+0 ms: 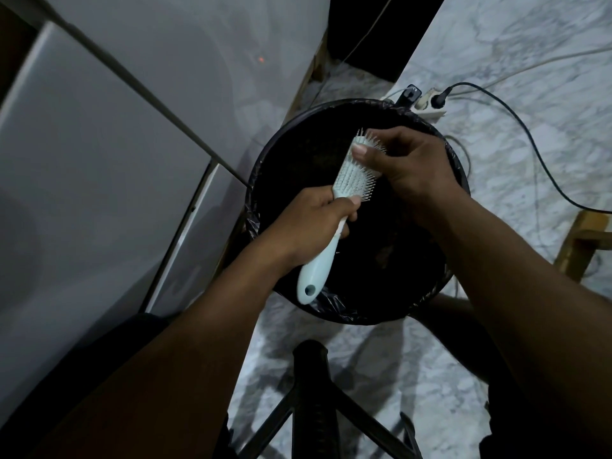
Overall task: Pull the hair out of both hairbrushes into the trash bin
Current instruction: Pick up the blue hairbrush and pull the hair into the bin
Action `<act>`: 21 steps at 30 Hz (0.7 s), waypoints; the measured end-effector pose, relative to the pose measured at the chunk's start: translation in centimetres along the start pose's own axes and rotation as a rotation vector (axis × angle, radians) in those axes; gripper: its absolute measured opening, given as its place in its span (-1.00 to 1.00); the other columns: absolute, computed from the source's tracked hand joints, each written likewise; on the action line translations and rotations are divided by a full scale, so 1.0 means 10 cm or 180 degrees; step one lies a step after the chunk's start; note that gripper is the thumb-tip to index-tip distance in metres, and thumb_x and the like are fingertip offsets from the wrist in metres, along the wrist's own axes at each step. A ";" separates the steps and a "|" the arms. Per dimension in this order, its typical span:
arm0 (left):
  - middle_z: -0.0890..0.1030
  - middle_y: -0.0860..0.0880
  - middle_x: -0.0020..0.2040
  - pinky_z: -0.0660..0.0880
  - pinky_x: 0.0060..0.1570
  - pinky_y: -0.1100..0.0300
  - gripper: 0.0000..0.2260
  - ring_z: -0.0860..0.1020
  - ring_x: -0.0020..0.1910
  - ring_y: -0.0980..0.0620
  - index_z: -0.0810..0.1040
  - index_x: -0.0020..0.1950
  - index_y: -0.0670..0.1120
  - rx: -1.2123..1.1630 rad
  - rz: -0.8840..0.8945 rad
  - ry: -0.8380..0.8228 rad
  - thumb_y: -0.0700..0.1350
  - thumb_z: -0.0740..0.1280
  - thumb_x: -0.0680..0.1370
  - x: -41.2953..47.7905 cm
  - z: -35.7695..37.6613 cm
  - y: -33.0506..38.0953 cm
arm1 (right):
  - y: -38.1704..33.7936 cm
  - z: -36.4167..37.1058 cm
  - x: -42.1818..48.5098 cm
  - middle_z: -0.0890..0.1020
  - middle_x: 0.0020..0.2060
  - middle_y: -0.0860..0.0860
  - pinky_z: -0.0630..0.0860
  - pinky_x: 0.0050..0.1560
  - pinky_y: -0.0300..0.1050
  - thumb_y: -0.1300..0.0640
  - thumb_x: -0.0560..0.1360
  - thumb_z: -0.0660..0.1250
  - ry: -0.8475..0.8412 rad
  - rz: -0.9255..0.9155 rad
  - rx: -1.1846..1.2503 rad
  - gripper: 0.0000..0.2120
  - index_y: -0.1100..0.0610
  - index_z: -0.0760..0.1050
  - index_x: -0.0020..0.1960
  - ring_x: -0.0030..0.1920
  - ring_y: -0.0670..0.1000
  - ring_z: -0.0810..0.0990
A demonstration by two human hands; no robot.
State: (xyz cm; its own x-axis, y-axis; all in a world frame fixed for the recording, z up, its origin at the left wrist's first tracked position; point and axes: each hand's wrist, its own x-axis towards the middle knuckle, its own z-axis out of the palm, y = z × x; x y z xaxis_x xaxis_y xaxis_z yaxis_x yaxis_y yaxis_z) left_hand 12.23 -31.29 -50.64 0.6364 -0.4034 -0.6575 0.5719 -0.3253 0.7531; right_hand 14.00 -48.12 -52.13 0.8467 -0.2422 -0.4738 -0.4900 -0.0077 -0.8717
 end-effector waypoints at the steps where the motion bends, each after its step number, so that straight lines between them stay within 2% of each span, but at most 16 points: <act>1: 0.47 -0.01 -0.44 0.37 -0.42 0.23 -0.74 0.42 -0.50 0.11 0.55 -0.16 -0.17 -0.0052 -0.0033 -0.0075 -0.04 0.31 0.64 0.00 0.00 0.00 | 0.01 -0.03 0.01 0.73 -0.14 0.03 0.64 -0.12 -0.21 0.15 0.40 0.56 0.0110 -0.0019 -0.0044 -0.77 0.22 0.66 0.01 -0.19 -0.12 0.70; 3: 0.45 -0.02 -0.44 0.36 -0.48 0.24 -0.75 0.41 -0.49 0.09 0.55 -0.16 -0.17 -0.0278 -0.0132 -0.0252 -0.05 0.32 0.63 -0.01 -0.01 0.01 | 0.03 -0.07 0.01 0.70 -0.28 -0.03 0.58 -0.24 -0.22 0.08 0.44 0.53 0.0283 0.0053 -0.0010 -0.85 0.17 0.65 -0.15 -0.31 -0.15 0.64; 7: 0.42 -0.04 -0.43 0.34 -0.55 0.26 -0.78 0.39 -0.49 0.10 0.53 -0.15 -0.19 -0.0609 -0.0228 -0.0418 -0.10 0.32 0.63 0.00 -0.01 0.03 | 0.01 -0.07 0.01 0.59 -0.45 -0.04 0.50 -0.28 -0.17 0.04 0.46 0.51 0.0487 0.0359 0.0353 -0.74 0.11 0.55 -0.32 -0.42 -0.09 0.53; 9: 0.43 -0.04 -0.43 0.35 -0.54 0.26 -0.78 0.39 -0.48 0.09 0.54 -0.16 -0.19 -0.0560 -0.0203 -0.0394 -0.09 0.33 0.63 0.01 -0.01 0.01 | 0.00 -0.04 0.03 0.63 -0.37 -0.01 0.57 -0.22 -0.14 0.04 0.51 0.46 0.0556 0.0804 0.0936 -0.75 0.15 0.54 -0.26 -0.35 -0.05 0.58; 11: 0.43 -0.04 -0.43 0.36 -0.53 0.26 -0.77 0.40 -0.47 0.08 0.55 -0.16 -0.18 -0.0462 -0.0202 -0.0308 -0.07 0.34 0.62 0.02 -0.01 -0.01 | 0.00 -0.03 0.07 0.65 -0.20 0.03 0.59 -0.09 -0.06 -0.01 0.59 0.34 0.0528 0.1410 0.1506 -0.76 0.15 0.55 -0.13 -0.18 0.02 0.62; 13: 0.45 -0.03 -0.44 0.38 -0.49 0.23 -0.76 0.42 -0.47 0.07 0.56 -0.17 -0.17 -0.0352 -0.0219 -0.0170 -0.05 0.34 0.62 0.03 -0.02 -0.04 | 0.00 -0.05 0.09 0.61 -0.17 -0.01 0.54 -0.15 -0.10 -0.04 0.64 0.24 0.0340 0.1709 0.1534 -0.74 0.10 0.49 -0.13 -0.16 -0.01 0.59; 15: 0.48 -0.01 -0.47 0.40 -0.40 0.19 -0.74 0.43 -0.49 0.06 0.56 -0.21 -0.15 -0.0161 -0.0220 0.0071 -0.04 0.34 0.62 0.06 -0.03 -0.06 | 0.00 -0.03 0.08 0.66 -0.03 0.01 0.53 -0.13 -0.08 -0.06 0.60 0.30 -0.0064 0.1480 0.1189 -0.79 0.09 0.52 0.00 -0.07 0.00 0.63; 16: 0.49 0.01 -0.49 0.41 -0.35 0.16 -0.73 0.44 -0.49 0.06 0.56 -0.23 -0.14 -0.0079 -0.0206 0.0200 -0.04 0.33 0.62 0.06 -0.03 -0.06 | 0.00 -0.01 0.06 0.67 0.08 0.04 0.55 -0.06 -0.05 -0.06 0.53 0.39 -0.0347 0.1241 0.0897 -0.72 0.09 0.53 0.14 0.03 0.01 0.65; 18: 0.50 0.04 -0.50 0.41 -0.30 0.13 -0.73 0.46 -0.49 0.08 0.55 -0.25 -0.13 -0.0069 -0.0179 0.0353 -0.06 0.31 0.62 0.07 -0.04 -0.06 | 0.03 0.03 0.02 0.62 0.25 0.04 0.59 0.12 -0.02 0.00 0.37 0.57 -0.0712 0.0729 0.0230 -0.37 0.09 0.45 0.36 0.21 0.01 0.63; 19: 0.50 0.05 -0.51 0.41 -0.30 0.13 -0.73 0.47 -0.49 0.09 0.54 -0.25 -0.12 -0.0113 -0.0182 0.0362 -0.06 0.31 0.63 0.07 -0.04 -0.06 | 0.05 0.05 0.01 0.60 0.28 0.04 0.58 0.18 -0.05 0.05 0.31 0.62 -0.0773 0.0489 -0.0040 -0.26 0.11 0.41 0.42 0.25 -0.01 0.61; 21: 0.49 0.04 -0.51 0.39 -0.30 0.13 -0.73 0.46 -0.50 0.09 0.54 -0.25 -0.13 -0.0217 -0.0204 0.0283 -0.05 0.31 0.63 0.07 -0.04 -0.05 | 0.08 0.07 -0.01 0.64 0.22 0.07 0.60 0.17 -0.10 0.14 0.31 0.63 -0.0650 0.0175 -0.0224 -0.30 0.19 0.46 0.39 0.18 -0.03 0.65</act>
State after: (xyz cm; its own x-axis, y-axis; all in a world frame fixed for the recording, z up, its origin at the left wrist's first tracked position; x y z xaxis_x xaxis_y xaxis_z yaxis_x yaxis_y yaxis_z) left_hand 12.58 -31.04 -51.52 0.6390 -0.3054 -0.7060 0.6447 -0.2879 0.7081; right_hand 13.64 -47.41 -52.82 0.8392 -0.0427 -0.5421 -0.5438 -0.0693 -0.8364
